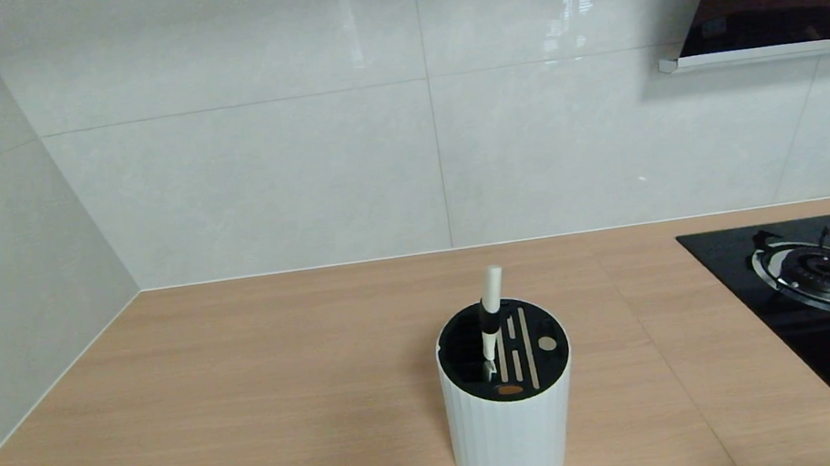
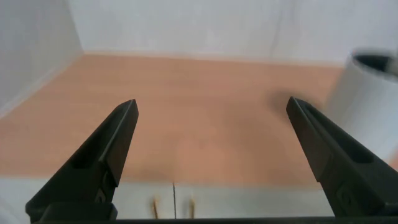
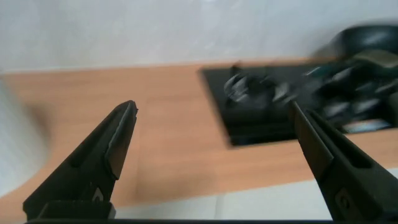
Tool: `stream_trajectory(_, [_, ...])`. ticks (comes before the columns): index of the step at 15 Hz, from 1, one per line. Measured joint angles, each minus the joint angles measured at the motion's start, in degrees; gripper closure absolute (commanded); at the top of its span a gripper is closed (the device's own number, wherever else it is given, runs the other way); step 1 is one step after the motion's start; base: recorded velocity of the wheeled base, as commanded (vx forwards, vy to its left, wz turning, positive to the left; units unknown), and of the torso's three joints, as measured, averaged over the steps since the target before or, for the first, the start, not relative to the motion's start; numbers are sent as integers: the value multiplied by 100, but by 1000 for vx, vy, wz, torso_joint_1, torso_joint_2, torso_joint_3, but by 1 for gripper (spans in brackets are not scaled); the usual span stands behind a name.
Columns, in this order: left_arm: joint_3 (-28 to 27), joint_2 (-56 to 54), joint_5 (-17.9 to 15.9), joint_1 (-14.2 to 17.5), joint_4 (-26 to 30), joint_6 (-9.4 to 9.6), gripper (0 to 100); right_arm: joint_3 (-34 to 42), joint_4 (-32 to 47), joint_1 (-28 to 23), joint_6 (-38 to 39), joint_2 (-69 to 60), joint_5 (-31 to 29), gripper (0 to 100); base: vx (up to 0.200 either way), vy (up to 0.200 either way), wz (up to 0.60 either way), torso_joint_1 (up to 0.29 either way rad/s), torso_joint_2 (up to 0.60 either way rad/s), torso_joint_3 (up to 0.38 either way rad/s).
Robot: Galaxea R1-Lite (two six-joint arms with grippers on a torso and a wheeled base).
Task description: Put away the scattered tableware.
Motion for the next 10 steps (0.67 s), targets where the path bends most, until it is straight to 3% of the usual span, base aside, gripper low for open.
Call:
stream_trajectory(1, [61,-16,126,6,-22,34,0,45,-10,-2,41,-4,182,0,0,0,0,0,0,0])
stream_trajectory(3, [124,-27,383,11,191,395,0,67,9,0,33,-11,1067,0,0,0,0,0,0,0])
stream_trajectory(4, [127,-32,202,11,222,690,0,78,30,0,-69,-11,1691,0,0,0,0,0,0,0])
stream_trajectory(5, [130,-34,137,11,239,791,0,83,72,2,-274,-11,1904,0,0,0,0,0,0,0])
stream_trajectory(8, [140,-37,117,11,234,390,0,84,72,-2,-85,-11,1452,0,0,0,0,0,0,0])
stream_trajectory(10, [140,-37,119,11,232,344,0,83,63,-7,138,-11,375,0,0,0,0,0,0,0])
